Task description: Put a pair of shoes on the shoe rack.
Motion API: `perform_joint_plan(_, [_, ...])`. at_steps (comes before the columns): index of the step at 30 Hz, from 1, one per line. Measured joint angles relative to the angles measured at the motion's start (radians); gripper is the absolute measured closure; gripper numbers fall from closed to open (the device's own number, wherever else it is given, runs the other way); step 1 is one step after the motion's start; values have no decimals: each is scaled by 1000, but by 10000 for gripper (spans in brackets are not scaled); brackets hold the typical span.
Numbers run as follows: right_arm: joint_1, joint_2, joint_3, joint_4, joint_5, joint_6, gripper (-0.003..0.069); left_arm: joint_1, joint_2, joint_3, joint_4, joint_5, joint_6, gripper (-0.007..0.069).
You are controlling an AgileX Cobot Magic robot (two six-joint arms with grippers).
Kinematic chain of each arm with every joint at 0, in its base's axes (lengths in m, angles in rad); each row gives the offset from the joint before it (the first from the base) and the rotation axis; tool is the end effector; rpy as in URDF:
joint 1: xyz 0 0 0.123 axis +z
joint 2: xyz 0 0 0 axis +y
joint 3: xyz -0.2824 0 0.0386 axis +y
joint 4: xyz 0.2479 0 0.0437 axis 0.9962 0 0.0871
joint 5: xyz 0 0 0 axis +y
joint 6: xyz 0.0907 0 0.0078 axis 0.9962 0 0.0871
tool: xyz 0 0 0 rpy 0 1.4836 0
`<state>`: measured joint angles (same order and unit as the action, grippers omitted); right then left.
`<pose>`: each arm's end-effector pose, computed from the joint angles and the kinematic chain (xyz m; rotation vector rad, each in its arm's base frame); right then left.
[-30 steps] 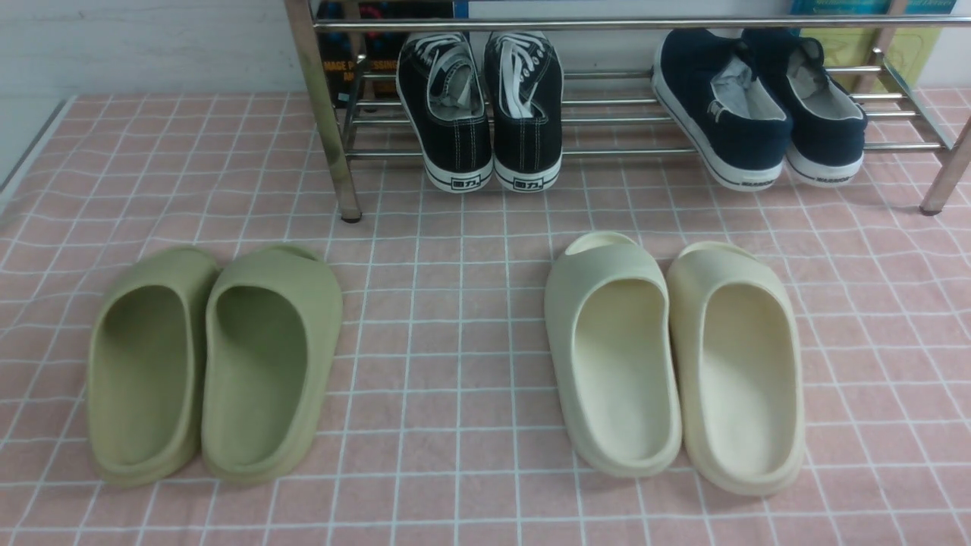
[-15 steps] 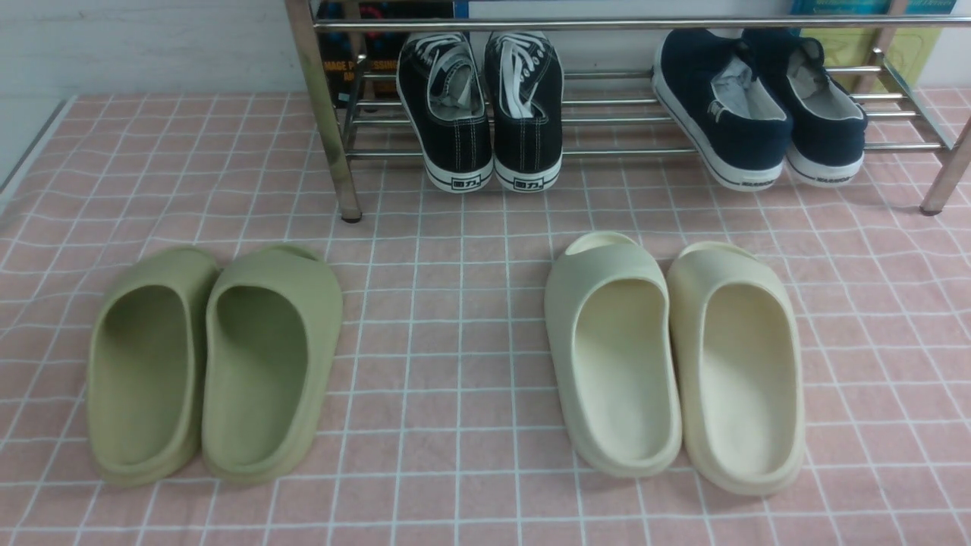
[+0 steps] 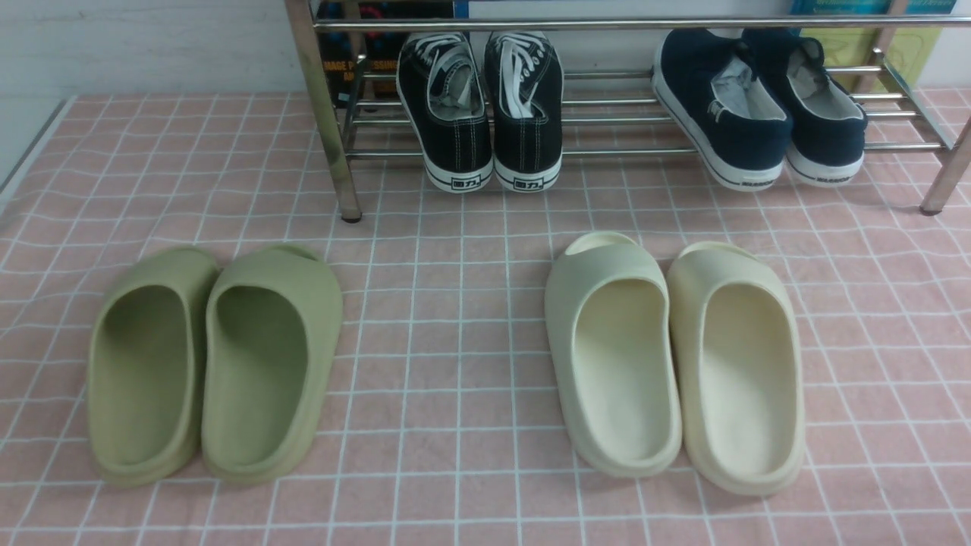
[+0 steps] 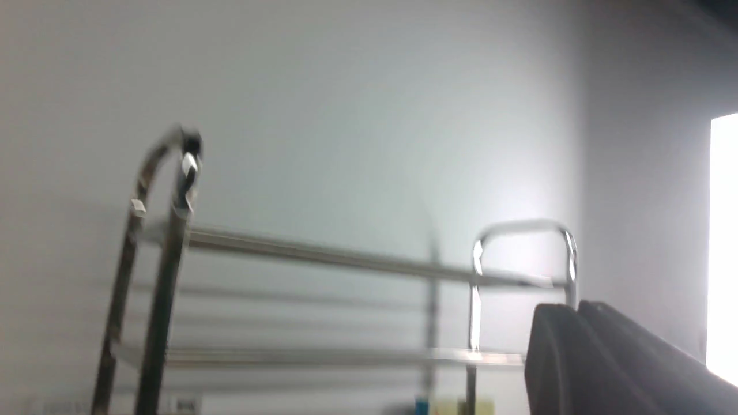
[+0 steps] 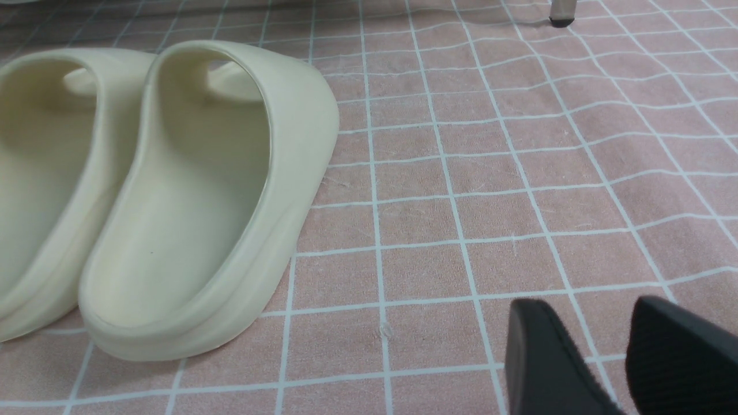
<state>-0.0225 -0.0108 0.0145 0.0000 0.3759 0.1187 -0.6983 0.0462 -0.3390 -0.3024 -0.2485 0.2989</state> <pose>0.0524 -0.0012 0.1750 0.1315 1.8591 0.0666 0.0184 -0.0068 0.3405 0.2692 0.9332 -0.6039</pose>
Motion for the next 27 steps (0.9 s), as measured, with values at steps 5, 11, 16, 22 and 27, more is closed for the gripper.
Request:
perform_joint_plan(5, [0, 0, 0, 0, 0, 0, 421, 0, 0, 0, 0, 179, 4, 573])
perform_joint_plan(11, [0, 0, 0, 0, 0, 0, 421, 0, 0, 0, 0, 234, 4, 571])
perform_joint_plan(16, [0, 0, 0, 0, 0, 0, 421, 0, 0, 0, 0, 236, 4, 570])
perform_joint_plan(22, [0, 0, 0, 0, 0, 0, 421, 0, 0, 0, 0, 236, 4, 570])
perform_joint_plan(27, [0, 0, 0, 0, 0, 0, 421, 0, 0, 0, 0, 236, 4, 564])
